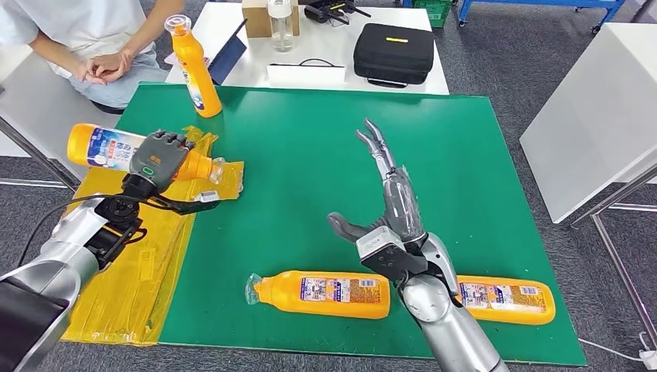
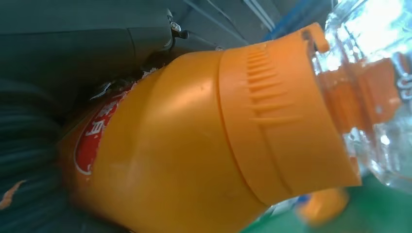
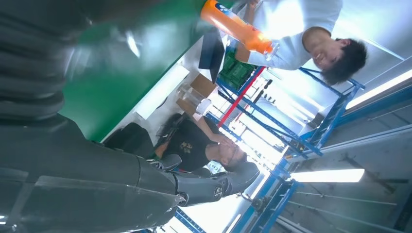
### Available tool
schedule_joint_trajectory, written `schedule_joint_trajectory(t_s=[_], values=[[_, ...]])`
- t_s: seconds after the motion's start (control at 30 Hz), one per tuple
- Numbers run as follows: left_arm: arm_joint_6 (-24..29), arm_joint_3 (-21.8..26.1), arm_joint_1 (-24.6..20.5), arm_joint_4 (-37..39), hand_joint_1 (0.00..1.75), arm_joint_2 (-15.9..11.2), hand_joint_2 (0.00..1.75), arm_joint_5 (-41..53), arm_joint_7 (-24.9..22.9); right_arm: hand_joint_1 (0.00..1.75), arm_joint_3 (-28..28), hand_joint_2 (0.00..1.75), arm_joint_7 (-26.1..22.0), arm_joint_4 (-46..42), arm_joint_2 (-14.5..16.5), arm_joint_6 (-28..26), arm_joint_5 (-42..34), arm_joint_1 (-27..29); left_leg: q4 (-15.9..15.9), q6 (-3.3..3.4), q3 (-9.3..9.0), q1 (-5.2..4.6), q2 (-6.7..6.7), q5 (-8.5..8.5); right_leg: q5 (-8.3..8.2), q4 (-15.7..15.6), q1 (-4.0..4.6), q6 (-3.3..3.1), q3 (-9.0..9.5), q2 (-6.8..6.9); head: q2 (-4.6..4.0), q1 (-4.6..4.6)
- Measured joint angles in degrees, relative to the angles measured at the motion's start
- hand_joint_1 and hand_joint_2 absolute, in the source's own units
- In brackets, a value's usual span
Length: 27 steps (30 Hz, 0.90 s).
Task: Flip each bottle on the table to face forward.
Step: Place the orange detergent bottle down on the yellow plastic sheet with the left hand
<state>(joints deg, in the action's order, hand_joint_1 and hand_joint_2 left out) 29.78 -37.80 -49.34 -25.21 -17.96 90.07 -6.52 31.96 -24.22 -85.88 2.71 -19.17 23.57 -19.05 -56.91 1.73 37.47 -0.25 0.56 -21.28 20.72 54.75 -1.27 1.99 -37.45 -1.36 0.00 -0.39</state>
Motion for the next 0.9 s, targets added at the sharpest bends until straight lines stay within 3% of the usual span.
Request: schedule_joint_trajectory(t_s=[0.17, 0.4, 0.67, 0.7, 0.8, 0.83, 0.9], values=[[-0.94, -2.45, -0.18, 3.80, 1.75, -1.25, 1.75, -0.17, 0.01, 0.00, -0.01, 1.75, 0.03, -0.86, -0.13, 0.09, 0.12, 0.04, 0.00, 0.00, 0.08, -0.01, -0.12, 0.01, 0.01, 0.00, -0.02, -0.01, 0.01, 0.09, 0.00, 0.01], [-6.34, -7.21, 0.98, 6.98, 1.75, -2.74, 1.75, -1.29, 1.37, 0.00, -0.55, 1.75, 0.02, -0.98, -0.13, 2.06, 1.13, 0.00, 0.00, 0.00, 0.09, -0.03, -0.12, 0.01, 0.00, -0.01, -0.04, -0.01, -0.01, 0.11, 0.00, -0.01], [-8.29, -7.46, 1.91, 8.63, 1.75, -2.37, 1.75, -4.24, 4.06, 0.00, -0.62, 1.75, 0.22, -0.14, -0.37, 2.87, 3.52, 0.26, 0.01, 0.00, 0.04, -0.02, -0.23, 0.01, 0.02, -0.01, -0.04, -0.02, 0.09, 0.22, 0.00, 0.00], [-8.32, -7.46, 1.91, 8.72, 1.40, -2.31, 1.75, -4.25, 4.07, 0.00, -0.61, 1.75, 0.24, -0.07, -0.37, 2.89, 3.57, 0.28, 0.01, 0.00, 0.03, -0.03, -0.23, 0.02, 0.02, -0.01, -0.04, -0.02, 0.10, 0.22, 0.00, 0.00], [-8.30, -7.46, 1.94, 8.92, 0.10, -2.16, 1.75, -4.49, 4.08, 0.00, -0.60, 1.75, 0.47, 0.09, -0.37, 2.90, 3.76, 0.30, 0.01, 0.00, -0.02, -0.03, -0.25, 0.02, 0.02, -0.01, -0.05, -0.01, 0.15, 0.22, 0.00, 0.00], [-8.07, -7.38, 2.01, 8.97, 0.00, -2.08, 1.75, -4.87, 4.05, 0.00, -0.61, 1.75, 0.69, 0.11, -0.37, 2.91, 3.89, 0.31, 0.01, 0.00, -0.03, -0.03, -0.25, 0.03, 0.02, -0.02, -0.05, -0.01, 0.16, 0.22, 0.00, 0.00], [-7.02, -6.67, 2.51, 9.11, 0.00, -1.75, 1.75, -6.69, 4.02, 0.00, -0.62, 1.75, 1.33, 0.16, -0.38, 3.03, 4.35, 0.36, 0.01, 0.00, -0.04, -0.03, -0.25, 0.04, 0.01, -0.02, -0.05, -0.01, 0.15, 0.21, 0.00, 0.00]])
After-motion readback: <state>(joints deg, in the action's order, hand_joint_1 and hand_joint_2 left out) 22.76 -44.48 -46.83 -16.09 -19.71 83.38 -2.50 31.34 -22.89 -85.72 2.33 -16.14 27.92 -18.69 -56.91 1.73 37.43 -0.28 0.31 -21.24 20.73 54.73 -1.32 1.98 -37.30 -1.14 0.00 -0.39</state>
